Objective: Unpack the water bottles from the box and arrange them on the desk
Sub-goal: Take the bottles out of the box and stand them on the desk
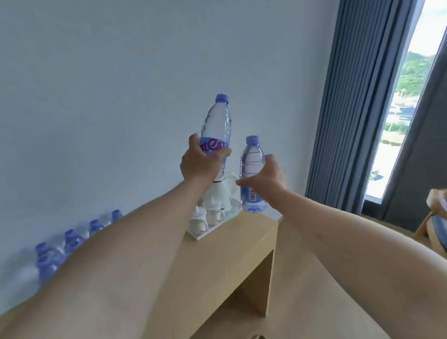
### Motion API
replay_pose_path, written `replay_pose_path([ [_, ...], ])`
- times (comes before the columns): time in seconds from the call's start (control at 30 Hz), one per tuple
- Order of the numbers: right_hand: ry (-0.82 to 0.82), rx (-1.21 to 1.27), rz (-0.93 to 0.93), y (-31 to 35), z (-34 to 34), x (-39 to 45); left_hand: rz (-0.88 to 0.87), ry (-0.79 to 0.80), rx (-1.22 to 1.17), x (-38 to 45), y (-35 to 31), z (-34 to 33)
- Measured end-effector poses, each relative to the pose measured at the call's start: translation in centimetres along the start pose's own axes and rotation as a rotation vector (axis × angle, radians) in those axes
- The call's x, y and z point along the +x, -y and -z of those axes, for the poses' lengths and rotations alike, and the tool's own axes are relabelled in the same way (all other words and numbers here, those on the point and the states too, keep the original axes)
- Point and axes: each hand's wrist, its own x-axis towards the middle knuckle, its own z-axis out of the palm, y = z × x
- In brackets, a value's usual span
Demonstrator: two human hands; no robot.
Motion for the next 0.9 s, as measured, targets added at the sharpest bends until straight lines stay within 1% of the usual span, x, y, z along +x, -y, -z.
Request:
replay_pose_path([
  [0.13, 0.068, 0.019, 0.03, 3.5, -6.1, -1.4, 0.111, -0.069, -0.066, 2.3, 3.3, 6.6],
  [0.2, 0.12, 0.0, 0.035, 4.9, -9.5, -2.1, 0.151, -0.089, -0.057, 3.4, 5.5, 9.6],
  [0.37, 0.247, -0.047, 0.035, 6.6, -17.4, -4.0, 0.144, -0.056, 0.035, 4.5, 12.1, 15.3],
  [0.53, 0.399, -0.037, 0.027, 5.7, -23.7, -5.5, 0.246, -0.067, -0.027, 4.2, 18.2, 17.5],
  [0.6, 0.448, -0.016, 0.027, 5.2, -25.8, -5.7, 0.269, -0.057, -0.016, 4.0, 20.4, 17.9],
  [0.73, 0.55, -0.025, 0.025, 4.3, -29.5, -5.4, 0.324, -0.07, 0.061, 4.1, 24.3, 18.3],
  [0.83, 0.63, -0.038, 0.037, 4.0, -32.5, -4.7, 0.347, -0.092, 0.177, 4.5, 26.7, 18.5],
  [0.9, 0.702, -0.071, 0.048, 3.8, -34.7, -4.0, 0.365, -0.06, 0.252, 4.9, 28.6, 18.4],
])
